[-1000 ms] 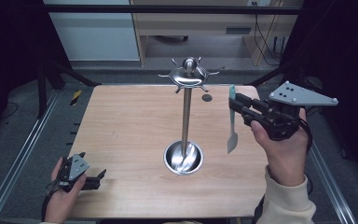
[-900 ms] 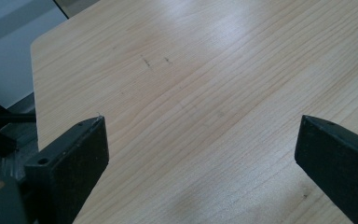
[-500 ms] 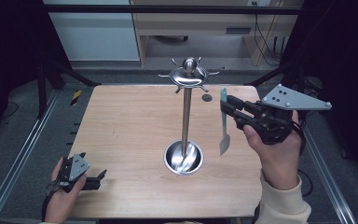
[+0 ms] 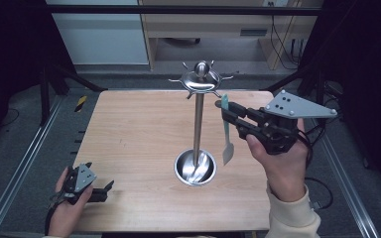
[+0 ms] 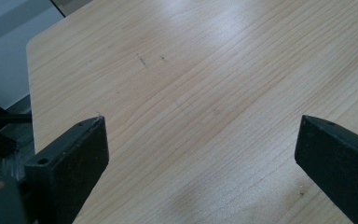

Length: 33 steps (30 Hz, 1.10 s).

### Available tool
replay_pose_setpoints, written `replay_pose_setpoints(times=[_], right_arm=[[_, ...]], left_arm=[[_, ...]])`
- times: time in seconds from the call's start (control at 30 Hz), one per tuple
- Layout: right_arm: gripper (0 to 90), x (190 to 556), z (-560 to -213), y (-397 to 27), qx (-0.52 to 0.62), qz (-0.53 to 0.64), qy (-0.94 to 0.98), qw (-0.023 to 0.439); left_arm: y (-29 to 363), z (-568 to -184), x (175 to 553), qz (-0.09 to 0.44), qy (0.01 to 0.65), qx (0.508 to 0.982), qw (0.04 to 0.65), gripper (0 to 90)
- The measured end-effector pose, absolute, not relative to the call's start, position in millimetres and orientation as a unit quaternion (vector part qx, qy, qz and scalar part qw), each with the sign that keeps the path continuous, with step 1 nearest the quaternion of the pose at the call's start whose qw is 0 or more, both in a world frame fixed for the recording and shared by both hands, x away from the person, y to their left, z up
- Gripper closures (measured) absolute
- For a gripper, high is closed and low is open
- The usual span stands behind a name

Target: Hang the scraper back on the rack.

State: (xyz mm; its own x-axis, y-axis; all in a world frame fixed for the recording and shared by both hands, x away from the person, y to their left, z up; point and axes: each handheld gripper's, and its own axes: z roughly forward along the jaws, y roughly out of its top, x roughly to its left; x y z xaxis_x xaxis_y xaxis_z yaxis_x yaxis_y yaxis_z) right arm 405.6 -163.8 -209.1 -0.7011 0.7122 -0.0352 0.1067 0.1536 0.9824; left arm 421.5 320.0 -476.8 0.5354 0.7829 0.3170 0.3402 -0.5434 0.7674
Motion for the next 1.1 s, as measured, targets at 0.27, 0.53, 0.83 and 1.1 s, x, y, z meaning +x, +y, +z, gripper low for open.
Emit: replay_pose_setpoints(times=[0.27, 0.53, 0.83, 1.1], right_arm=[[74.0, 406.0, -209.0, -163.4, 0.290, 0.589, 0.706, 0.264], [74.0, 407.2, -210.4, -160.4, 0.291, 0.584, 0.710, 0.264], [74.0, 408.8, -211.6, -158.6, 0.292, 0.578, 0.714, 0.264], [74.0, 410.7, -213.1, -157.5, 0.295, 0.576, 0.716, 0.262]], left_arm=[[320.3, -477.0, 421.4, 0.336, 0.346, 0.812, 0.330, 2.6], [320.0, -476.8, 421.4, 0.335, 0.343, 0.816, 0.324, 2.6], [319.7, -476.8, 421.3, 0.334, 0.342, 0.816, 0.324, 2.6], [319.7, -476.9, 421.4, 0.334, 0.342, 0.816, 0.324, 2.6]])
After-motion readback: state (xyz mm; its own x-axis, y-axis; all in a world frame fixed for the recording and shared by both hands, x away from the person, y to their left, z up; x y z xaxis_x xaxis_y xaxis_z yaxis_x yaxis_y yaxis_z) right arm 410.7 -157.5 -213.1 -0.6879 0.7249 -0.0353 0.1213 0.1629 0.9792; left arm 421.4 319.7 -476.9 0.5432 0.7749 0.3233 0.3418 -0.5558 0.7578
